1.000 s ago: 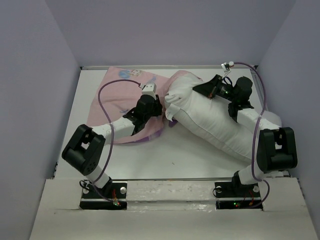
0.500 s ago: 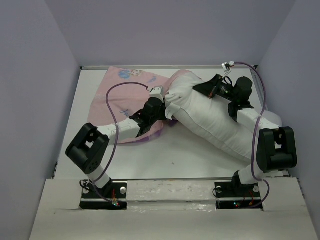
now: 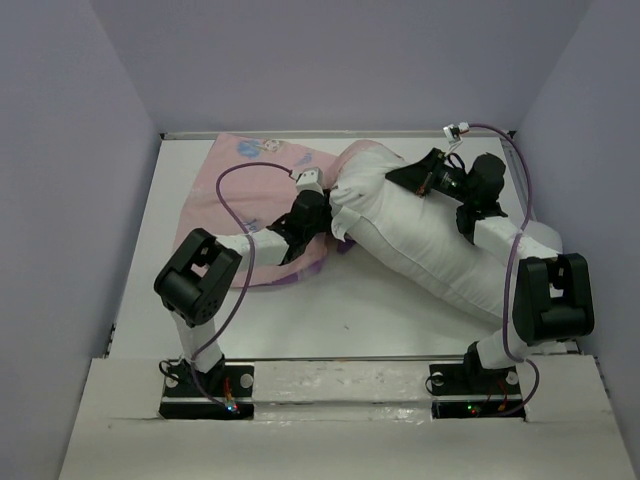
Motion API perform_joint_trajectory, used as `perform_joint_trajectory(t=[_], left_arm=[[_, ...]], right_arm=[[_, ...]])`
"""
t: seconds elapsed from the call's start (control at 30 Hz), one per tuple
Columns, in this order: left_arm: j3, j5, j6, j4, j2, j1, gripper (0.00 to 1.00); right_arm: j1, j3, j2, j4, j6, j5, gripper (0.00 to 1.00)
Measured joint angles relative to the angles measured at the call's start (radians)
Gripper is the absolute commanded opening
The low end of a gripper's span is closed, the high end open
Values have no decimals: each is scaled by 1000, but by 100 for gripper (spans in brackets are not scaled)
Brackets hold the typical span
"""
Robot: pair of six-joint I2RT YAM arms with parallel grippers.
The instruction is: Put the pillow into the pillowcase
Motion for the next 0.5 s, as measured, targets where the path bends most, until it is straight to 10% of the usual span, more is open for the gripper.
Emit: perform_joint_trajectory(t=[0.23,0.33,0.5], left_arm=[[2,0,-17,115,53,6,35],[2,-13,-31,158,58,6,2],[1,-23,-36,193,54,7,0]], right_arm=[[0,0,0,27,15,-5,0],[0,-2,0,35,20,-8,0],[0,-7,0,42,12,-3,0]])
